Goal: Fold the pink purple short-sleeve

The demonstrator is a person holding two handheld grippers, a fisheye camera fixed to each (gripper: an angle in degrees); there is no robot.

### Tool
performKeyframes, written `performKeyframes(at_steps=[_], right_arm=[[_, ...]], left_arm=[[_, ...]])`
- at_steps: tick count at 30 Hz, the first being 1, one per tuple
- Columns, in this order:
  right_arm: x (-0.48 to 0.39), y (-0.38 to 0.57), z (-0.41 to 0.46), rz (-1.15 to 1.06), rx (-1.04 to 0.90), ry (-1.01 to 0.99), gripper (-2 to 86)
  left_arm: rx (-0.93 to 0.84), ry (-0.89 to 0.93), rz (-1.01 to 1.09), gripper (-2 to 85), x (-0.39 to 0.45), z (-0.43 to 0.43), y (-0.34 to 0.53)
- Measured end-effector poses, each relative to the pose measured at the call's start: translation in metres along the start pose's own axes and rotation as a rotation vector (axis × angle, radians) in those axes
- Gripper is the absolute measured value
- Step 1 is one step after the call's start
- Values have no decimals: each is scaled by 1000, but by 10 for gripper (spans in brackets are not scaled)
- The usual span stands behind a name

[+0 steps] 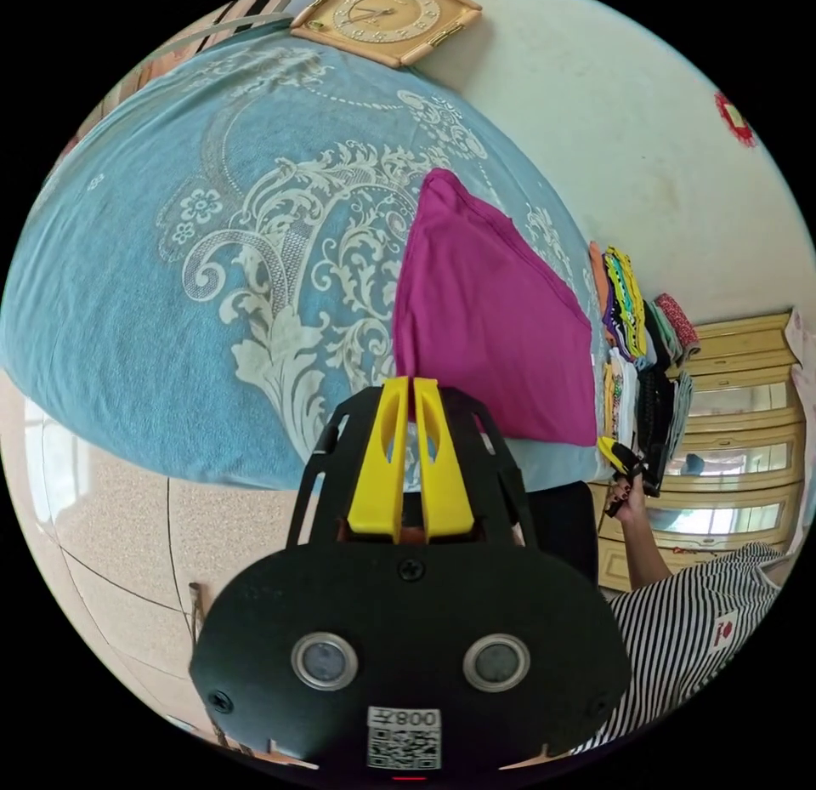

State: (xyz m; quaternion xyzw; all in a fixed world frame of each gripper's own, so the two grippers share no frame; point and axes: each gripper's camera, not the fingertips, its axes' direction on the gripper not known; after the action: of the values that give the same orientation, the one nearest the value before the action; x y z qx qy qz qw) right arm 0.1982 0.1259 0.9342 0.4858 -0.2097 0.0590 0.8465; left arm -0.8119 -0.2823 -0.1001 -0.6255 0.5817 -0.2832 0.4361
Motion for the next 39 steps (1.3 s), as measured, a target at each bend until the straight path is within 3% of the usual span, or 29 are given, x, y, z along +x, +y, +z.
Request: performKeyframes(at_steps=[14, 22, 25, 32, 39], right_arm=[[43, 24, 11, 22, 2, -15, 67], [53, 27, 20, 22, -29, 17, 11], [51, 28, 19, 8, -28, 5, 4], [43, 24, 4, -25, 35, -153, 2], [37, 20, -4, -78, 57, -31, 15]], left_arm=[[-21, -53, -20, 9, 58, 7, 28], [64, -116, 24, 11, 127, -11, 59], [65, -27, 153, 19, 182, -1, 69], [-184, 117, 706, 58, 393, 97, 86], [-286, -24, 1073, 78, 557, 173, 120]])
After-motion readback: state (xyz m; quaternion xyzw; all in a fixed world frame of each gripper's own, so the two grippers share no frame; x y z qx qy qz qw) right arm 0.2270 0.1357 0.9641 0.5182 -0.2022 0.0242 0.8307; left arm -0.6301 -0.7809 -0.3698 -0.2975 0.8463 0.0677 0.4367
